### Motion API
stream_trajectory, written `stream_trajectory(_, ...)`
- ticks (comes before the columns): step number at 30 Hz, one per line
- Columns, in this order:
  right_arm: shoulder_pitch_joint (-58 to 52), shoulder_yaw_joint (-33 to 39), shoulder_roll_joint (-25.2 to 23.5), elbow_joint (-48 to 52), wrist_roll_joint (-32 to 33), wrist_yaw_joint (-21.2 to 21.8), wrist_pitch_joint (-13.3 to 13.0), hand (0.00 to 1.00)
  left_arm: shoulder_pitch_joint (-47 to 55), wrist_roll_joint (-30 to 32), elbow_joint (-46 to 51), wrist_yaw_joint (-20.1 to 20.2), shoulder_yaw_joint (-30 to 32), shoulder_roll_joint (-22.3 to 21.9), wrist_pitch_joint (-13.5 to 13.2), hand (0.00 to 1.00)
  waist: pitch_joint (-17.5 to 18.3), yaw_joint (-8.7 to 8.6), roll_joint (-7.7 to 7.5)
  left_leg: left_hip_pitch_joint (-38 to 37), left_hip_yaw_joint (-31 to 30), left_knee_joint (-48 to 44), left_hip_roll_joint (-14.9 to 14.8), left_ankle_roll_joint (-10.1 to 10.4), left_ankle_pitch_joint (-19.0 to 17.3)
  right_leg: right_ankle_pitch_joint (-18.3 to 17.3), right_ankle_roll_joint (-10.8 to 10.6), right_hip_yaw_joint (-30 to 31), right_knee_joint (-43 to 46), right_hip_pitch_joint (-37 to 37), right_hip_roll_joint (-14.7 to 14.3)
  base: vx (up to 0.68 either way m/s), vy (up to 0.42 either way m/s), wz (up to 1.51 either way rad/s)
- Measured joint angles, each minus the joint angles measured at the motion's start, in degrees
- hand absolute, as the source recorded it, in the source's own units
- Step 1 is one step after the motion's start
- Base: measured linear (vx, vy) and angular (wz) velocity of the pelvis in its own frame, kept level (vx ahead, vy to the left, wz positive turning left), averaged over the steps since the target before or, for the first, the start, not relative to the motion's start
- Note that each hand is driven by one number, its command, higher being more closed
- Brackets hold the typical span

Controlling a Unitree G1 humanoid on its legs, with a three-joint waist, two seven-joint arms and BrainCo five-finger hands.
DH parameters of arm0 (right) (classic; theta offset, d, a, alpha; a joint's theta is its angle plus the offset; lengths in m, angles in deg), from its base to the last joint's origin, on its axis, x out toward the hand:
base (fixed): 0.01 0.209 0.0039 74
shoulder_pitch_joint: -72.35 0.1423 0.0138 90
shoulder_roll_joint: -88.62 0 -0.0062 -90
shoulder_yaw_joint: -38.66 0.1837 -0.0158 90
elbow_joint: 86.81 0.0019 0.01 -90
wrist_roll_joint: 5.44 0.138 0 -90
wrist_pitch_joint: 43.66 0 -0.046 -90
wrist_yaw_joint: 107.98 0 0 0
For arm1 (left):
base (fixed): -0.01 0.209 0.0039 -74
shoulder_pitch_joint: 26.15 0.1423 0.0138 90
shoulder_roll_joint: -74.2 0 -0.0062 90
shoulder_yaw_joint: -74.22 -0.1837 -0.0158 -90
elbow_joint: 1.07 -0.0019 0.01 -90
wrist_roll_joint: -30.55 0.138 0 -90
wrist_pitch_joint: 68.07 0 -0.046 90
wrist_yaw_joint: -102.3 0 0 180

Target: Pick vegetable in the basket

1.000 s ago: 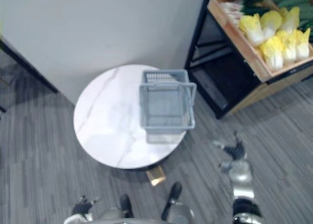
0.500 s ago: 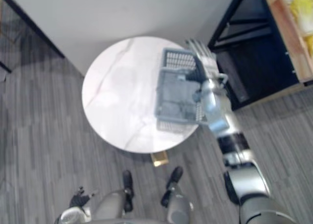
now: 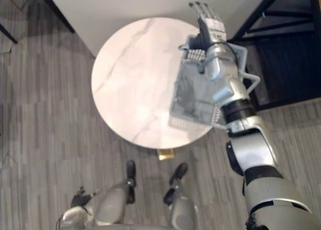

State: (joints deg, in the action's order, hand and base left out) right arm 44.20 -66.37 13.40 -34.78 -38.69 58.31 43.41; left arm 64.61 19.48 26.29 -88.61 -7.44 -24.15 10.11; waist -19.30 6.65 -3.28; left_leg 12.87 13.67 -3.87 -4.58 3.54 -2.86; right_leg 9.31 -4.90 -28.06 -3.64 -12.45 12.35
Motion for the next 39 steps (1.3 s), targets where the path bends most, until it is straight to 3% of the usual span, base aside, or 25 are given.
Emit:
stream_trajectory(6,-0.36,-0.02,3.93,4.62,0.15,0.15,-0.34,0.00,-0.15,0.00,1.68,0.02,0.03,0.01,-0.05,0.00,-0.88,-0.38,-0.10,-0.02,0.08,-0.34,-0.16,-0.13,-0.10,0.00,0.00,0.50,0.13,-0.12,-0.13,0.01,0.003,-0.02)
stream_trajectory(9,-3.49,-1.45,8.40,13.05,0.07,0.52,-1.57,0.00,0.13,0.02,1.65,0.04,0.48,0.08,0.03,0.00,-0.97,-1.68,-0.27,-0.08,0.31,-0.34,-0.17,-0.13,-0.11,0.00,0.00,1.53,0.17,-0.27,-0.14,0.00,0.014,-0.03)
stream_trajectory(13,-9.42,-4.12,13.99,20.14,-1.25,2.16,-4.41,0.00,0.23,0.34,1.67,0.11,0.56,0.43,0.23,0.00,-1.21,-2.02,-0.76,-0.37,1.24,-0.31,-0.31,-0.13,-0.11,0.00,0.00,2.84,0.16,-0.58,-0.30,-0.01,0.017,-0.11)
stream_trajectory(16,-12.08,-5.90,15.06,21.81,-2.84,3.97,-5.95,0.00,0.36,1.08,1.63,0.30,0.51,0.85,0.74,0.00,-1.31,-2.86,-0.98,-0.48,1.52,-0.18,-0.46,-0.12,-0.11,0.00,0.00,3.50,0.16,-0.90,-0.51,-0.02,0.009,-0.12)
stream_trajectory(27,-15.32,-10.38,16.73,20.73,-2.82,7.91,-8.67,0.00,0.44,2.36,1.43,1.08,-0.14,1.33,1.12,0.00,-1.23,-2.84,-1.10,0.03,1.54,-0.29,-0.82,-0.19,0.13,0.80,0.21,4.72,-0.76,-1.24,-1.17,-0.01,0.004,-0.02)
stream_trajectory(39,-9.73,-11.96,15.67,7.81,-2.79,6.49,-6.37,0.00,0.34,2.42,0.92,0.46,-1.35,1.50,1.05,0.00,-1.19,-1.90,-1.13,1.71,1.44,-0.32,-0.38,-0.54,0.75,2.51,0.35,4.92,-2.25,-2.20,-1.04,0.00,0.004,0.01)
